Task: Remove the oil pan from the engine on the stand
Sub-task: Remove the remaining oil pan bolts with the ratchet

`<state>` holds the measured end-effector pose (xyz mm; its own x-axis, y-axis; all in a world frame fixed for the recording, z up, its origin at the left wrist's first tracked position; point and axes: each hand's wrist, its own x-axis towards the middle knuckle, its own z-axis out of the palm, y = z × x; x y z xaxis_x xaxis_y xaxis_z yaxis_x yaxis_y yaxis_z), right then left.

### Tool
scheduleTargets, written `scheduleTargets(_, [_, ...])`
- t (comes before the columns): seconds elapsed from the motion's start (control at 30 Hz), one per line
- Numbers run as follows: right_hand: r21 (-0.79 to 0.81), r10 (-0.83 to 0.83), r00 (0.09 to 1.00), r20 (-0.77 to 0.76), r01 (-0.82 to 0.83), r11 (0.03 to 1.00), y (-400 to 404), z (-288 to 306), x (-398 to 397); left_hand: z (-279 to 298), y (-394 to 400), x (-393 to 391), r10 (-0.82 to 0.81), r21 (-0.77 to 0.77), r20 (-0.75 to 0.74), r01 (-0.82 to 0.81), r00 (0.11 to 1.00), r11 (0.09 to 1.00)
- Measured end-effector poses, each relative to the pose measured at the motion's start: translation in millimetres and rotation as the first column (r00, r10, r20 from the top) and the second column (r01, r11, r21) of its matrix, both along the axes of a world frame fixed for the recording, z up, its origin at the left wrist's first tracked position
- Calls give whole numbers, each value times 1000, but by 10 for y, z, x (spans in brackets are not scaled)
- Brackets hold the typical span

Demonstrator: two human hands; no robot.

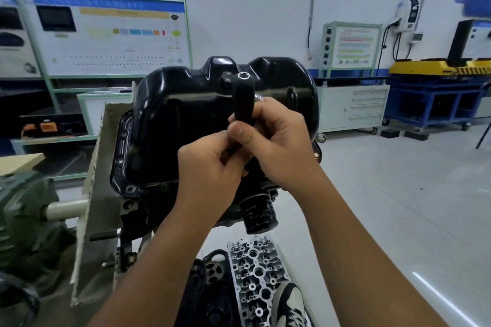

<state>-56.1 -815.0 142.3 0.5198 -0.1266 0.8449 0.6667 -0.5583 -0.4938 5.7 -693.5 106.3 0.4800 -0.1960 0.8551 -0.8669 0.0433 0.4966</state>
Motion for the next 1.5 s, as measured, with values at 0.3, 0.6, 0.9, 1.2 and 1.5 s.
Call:
scheduleTargets(0.3, [137, 30, 999, -25, -27, 990, 18, -211, -3, -21, 6, -52, 76, 6, 60, -77, 995, 997])
scheduleTargets(0.6, [143, 50, 999, -16, -47, 989, 75, -257, 76, 72, 64, -1, -53, 121, 67, 44, 996, 992])
scheduleTargets(0.9, [274, -40, 997, 66, 20, 962, 121, -246, -28, 158, 108, -60, -57, 187, 34, 49, 998, 981])
scheduleTargets(1.2, [143, 100, 992, -77, -88, 986, 82, -121, -115, 239, 215, 36, -169, 297, -44, 174, 985, 939])
scheduleTargets(1.5, [258, -54, 998, 24, 46, 965, 165, -169, -4, 212, 154, 15, -28, 140, -42, 34, 999, 990])
